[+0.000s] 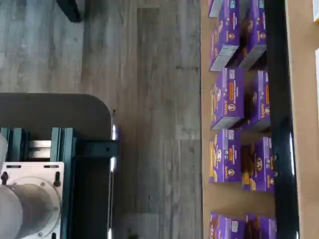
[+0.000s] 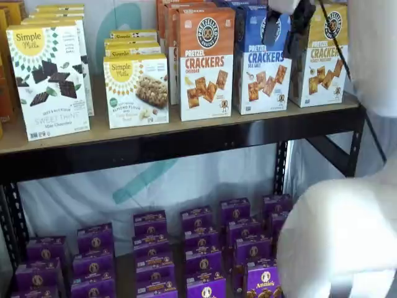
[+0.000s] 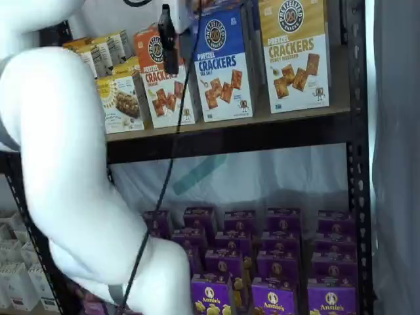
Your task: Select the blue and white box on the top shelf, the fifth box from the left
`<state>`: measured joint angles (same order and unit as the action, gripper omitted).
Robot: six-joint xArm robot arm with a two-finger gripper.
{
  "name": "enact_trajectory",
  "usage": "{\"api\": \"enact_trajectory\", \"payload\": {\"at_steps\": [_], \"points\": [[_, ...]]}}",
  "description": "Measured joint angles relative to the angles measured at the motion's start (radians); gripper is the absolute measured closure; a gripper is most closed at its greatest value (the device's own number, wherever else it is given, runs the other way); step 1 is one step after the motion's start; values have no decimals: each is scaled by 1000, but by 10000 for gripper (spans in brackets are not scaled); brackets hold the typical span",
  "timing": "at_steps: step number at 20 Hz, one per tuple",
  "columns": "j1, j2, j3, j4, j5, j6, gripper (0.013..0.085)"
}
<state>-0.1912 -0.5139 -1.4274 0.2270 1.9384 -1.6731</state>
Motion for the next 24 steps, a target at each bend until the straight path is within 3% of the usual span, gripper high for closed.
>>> {"api": "enact_trajectory", "payload": {"at_steps": [3, 9, 12, 21, 24], "points": [[71, 36, -25, -105, 57, 27, 130], [92, 19, 32, -122, 26, 41, 130], [72, 8, 50, -85, 1, 34, 130], [-44, -14, 49, 109, -103, -9, 130], [-70, -10, 32, 152, -123, -15, 130]]}}
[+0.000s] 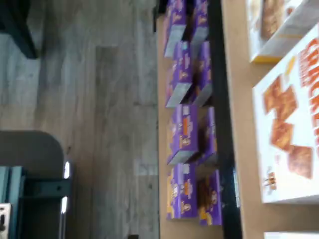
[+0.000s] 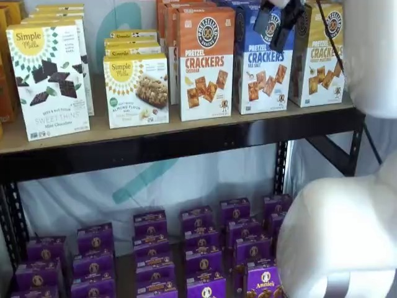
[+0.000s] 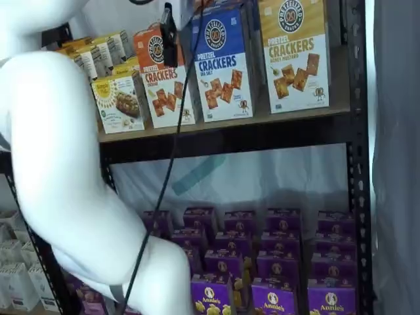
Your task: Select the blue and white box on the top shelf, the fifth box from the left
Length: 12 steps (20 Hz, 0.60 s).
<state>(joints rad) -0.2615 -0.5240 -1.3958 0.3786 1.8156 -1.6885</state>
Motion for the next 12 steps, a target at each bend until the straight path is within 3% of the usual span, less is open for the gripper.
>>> {"api": "enact_trajectory", "payload": {"at_steps": [12], "points": [[-70, 43, -87, 102, -24, -10, 130]]}}
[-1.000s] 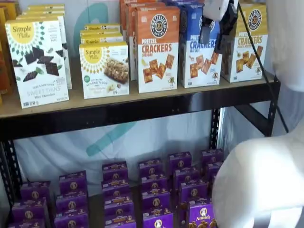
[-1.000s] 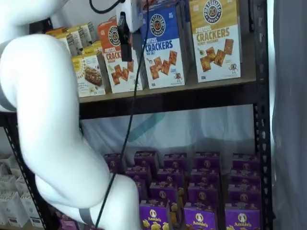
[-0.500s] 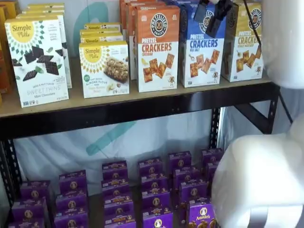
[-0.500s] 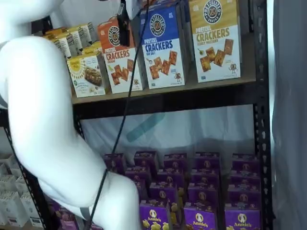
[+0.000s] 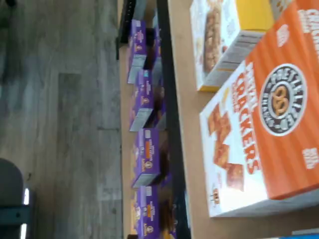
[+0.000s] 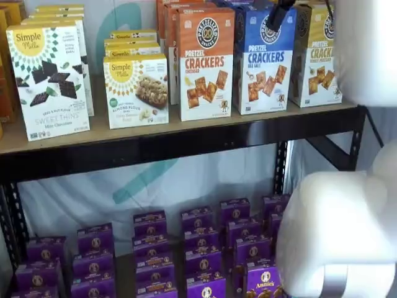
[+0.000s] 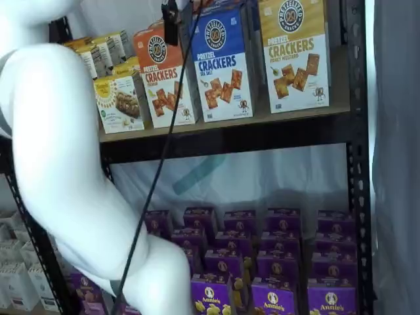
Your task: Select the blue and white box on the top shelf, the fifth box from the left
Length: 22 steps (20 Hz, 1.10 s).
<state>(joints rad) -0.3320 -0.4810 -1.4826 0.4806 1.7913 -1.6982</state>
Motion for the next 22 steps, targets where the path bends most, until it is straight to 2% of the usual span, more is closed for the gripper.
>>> {"api": "enact_trajectory", "payload": {"at_steps": [4, 10, 22], "points": [[-14, 11, -10, 26, -38, -4, 130], [-11, 46, -36, 36, -85, -2, 130], [3, 152, -135, 9, -104, -5, 130]]}}
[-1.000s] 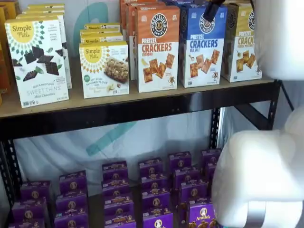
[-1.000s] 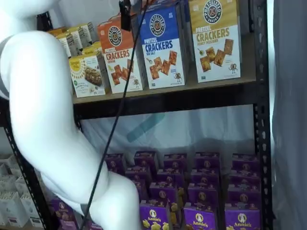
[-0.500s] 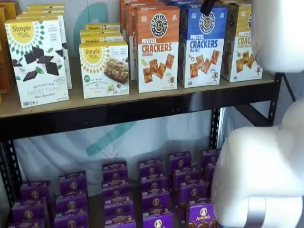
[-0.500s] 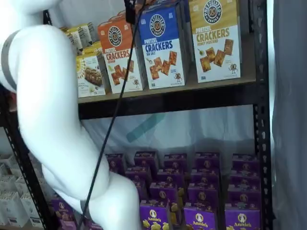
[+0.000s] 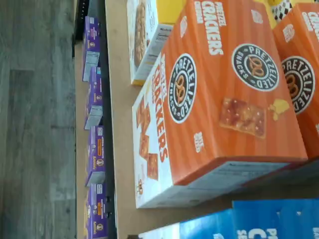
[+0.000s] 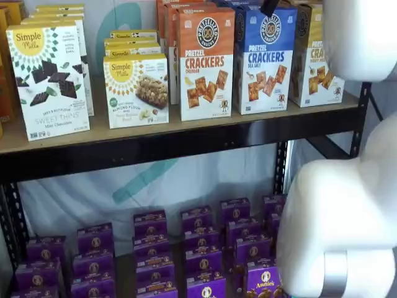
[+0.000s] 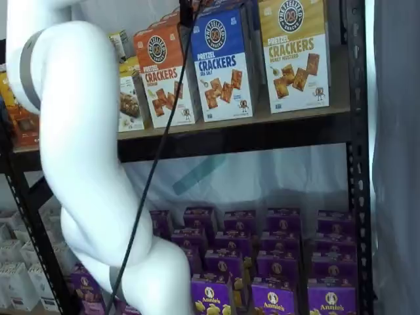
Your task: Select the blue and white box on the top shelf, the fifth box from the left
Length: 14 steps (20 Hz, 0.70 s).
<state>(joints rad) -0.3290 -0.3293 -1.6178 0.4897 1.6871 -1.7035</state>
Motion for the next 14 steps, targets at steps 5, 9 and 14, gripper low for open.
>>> {"api": "enact_trajectory", "payload": {"at_steps": [5, 9, 14], "points": [[13, 37, -27, -27, -12, -5, 130], [27, 57, -37, -46, -30, -4, 130], [43, 97, -77, -77, -23, -2, 130]]}}
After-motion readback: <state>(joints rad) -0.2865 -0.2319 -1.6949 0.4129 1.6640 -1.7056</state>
